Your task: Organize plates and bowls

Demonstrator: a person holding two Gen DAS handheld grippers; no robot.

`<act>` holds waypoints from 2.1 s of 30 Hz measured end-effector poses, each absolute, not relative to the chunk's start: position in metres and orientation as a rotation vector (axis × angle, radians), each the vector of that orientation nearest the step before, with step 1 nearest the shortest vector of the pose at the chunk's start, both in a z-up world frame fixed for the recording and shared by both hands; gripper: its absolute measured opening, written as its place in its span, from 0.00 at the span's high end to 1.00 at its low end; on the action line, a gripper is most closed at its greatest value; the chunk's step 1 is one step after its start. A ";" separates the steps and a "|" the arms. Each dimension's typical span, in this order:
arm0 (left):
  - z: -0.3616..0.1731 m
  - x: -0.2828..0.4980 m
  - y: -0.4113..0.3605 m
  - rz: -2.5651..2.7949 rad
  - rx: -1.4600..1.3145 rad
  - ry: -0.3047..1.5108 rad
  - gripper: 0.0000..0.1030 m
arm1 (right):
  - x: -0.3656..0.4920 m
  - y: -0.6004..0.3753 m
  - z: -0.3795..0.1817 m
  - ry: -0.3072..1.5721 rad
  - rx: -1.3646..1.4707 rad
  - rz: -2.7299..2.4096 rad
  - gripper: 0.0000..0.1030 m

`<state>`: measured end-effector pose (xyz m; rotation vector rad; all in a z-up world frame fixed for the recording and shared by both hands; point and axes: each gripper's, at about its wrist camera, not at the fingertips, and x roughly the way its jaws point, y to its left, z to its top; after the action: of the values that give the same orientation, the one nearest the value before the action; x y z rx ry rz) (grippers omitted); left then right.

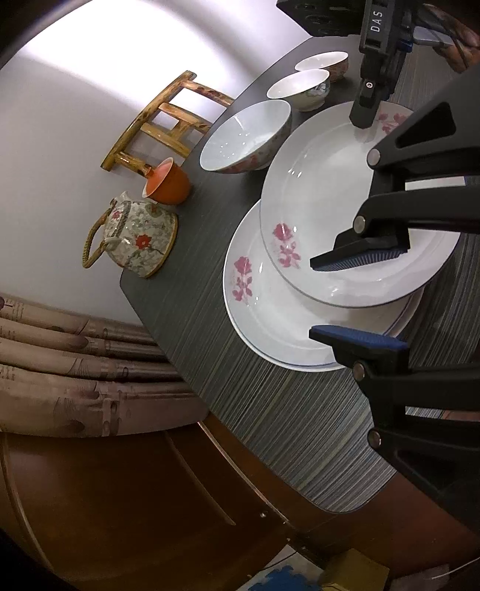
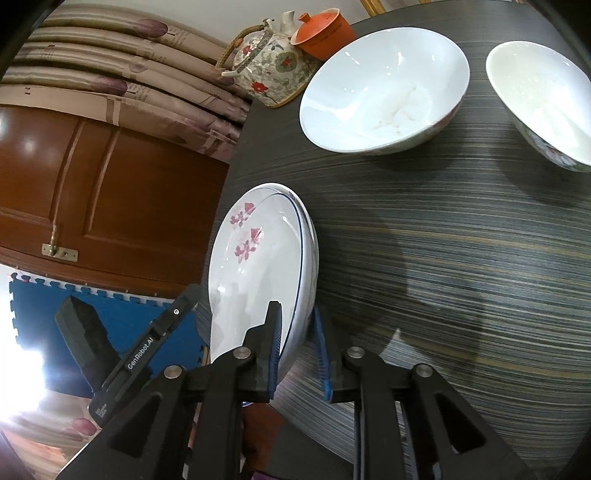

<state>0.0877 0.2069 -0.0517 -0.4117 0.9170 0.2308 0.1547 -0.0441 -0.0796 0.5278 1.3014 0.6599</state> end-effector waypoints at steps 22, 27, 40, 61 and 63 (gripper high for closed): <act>-0.054 0.090 0.205 0.219 -0.402 0.930 0.67 | 0.158 -0.034 -0.079 1.305 0.511 0.697 0.79; -0.055 0.092 0.204 0.215 -0.396 0.938 0.67 | 0.155 -0.036 -0.083 1.307 0.518 0.694 0.79; -0.061 0.095 0.180 0.129 -0.337 0.972 0.67 | 0.135 -0.080 -0.109 1.252 0.535 0.594 0.76; -0.025 0.246 0.141 -0.120 -0.329 0.998 0.57 | 0.196 -0.134 -0.070 1.113 0.805 0.427 0.46; -0.032 0.263 0.142 -0.119 -0.322 1.023 0.57 | 0.206 -0.132 -0.074 1.118 0.825 0.406 0.46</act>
<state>0.2633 0.1417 -0.0323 -0.3223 1.0229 -0.1189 0.2065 -0.1315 -0.0744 0.8252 1.1176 0.4059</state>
